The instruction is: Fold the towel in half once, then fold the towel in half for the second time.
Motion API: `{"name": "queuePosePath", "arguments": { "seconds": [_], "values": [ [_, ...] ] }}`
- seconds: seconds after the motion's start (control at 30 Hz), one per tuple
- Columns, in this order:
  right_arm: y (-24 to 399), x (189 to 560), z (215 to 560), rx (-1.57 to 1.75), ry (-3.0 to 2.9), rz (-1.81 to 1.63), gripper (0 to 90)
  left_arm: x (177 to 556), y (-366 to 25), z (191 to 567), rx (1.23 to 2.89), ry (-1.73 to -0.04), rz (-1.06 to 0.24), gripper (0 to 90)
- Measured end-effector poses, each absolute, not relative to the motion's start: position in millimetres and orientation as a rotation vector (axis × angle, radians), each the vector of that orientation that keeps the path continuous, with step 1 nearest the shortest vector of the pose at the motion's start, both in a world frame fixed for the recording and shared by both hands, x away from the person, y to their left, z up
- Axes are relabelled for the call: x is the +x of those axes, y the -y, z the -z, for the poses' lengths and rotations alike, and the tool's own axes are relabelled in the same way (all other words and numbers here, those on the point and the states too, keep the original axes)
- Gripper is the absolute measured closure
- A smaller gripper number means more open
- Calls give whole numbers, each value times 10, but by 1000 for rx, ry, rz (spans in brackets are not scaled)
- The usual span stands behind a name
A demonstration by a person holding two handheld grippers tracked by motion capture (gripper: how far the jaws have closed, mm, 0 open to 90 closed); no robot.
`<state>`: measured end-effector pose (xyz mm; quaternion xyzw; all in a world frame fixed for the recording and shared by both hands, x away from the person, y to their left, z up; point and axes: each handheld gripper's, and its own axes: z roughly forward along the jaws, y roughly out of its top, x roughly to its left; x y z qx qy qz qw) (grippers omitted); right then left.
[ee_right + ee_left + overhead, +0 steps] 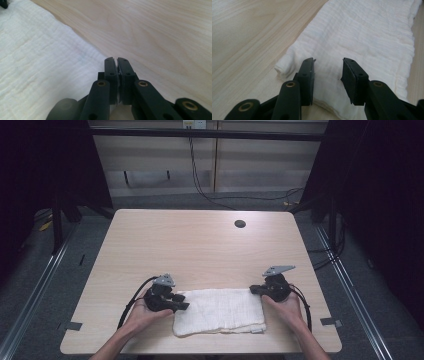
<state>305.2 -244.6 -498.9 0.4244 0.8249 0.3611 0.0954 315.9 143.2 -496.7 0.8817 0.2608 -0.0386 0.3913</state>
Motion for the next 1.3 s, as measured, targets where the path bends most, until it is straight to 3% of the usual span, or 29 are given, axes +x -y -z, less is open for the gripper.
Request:
{"name": "queuePosePath", "arguments": {
  "seconds": [0.13, 0.23, 0.27, 0.5, 0.67, 0.93, 1.3],
  "values": [
    [2496, 3081, 4992, 1279, -2431, -1085, 846, 3233, -1359, 4946, 2259, -664, 90, 605],
    [2502, 3055, 4932, 1284, -2410, -1100, 724, 3314, -1340, 4902, 2253, -687, 67, 606],
    [2505, 3022, 4864, 1275, -2381, -1137, 644, 3338, -1340, 4878, 2242, -697, 69, 612],
    [2387, 2826, 4693, 1205, -2375, -1214, 568, 3414, -1521, 4767, 2142, -735, 30, 611],
    [2156, 2659, 4621, 1137, -2427, -1312, 566, 3380, -1612, 4812, 2161, -733, 28, 589],
    [1544, 2623, 4652, 964, -2617, -1348, 605, 3454, -1620, 4824, 2140, -797, 30, 455],
    [842, 2536, 4780, 856, -2760, -1319, 537, 3498, -1705, 4794, 2087, -814, 22, 340]
  ]
}}
